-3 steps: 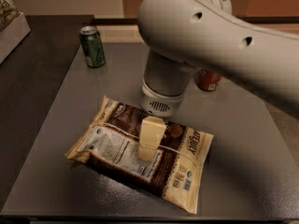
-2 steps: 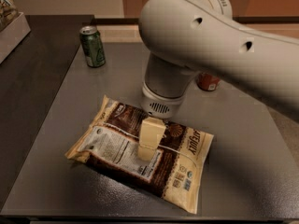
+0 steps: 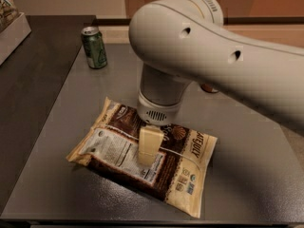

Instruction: Pick brown chip bag

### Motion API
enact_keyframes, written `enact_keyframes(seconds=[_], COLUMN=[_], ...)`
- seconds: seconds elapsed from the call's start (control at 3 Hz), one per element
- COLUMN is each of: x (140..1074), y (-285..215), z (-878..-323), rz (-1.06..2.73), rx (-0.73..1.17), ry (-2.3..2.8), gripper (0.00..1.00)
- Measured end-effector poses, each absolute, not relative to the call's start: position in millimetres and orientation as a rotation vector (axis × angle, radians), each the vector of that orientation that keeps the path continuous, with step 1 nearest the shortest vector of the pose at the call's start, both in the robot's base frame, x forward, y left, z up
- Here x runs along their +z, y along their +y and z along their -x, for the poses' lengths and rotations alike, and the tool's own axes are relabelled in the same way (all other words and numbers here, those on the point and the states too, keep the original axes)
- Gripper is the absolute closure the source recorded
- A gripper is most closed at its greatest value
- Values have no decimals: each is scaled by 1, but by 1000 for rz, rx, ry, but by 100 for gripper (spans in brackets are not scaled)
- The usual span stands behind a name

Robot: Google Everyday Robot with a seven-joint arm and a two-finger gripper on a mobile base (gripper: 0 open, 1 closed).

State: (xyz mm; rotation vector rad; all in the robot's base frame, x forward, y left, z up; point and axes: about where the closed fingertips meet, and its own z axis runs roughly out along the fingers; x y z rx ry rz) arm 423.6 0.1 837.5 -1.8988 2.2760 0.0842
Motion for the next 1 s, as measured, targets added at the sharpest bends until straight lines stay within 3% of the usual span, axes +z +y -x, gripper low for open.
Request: enact_keyframes(seconds=[1.0], x=[873], y=[3], z=[-424], rz=[1886], rx=[36], ry=[2212], gripper=[88])
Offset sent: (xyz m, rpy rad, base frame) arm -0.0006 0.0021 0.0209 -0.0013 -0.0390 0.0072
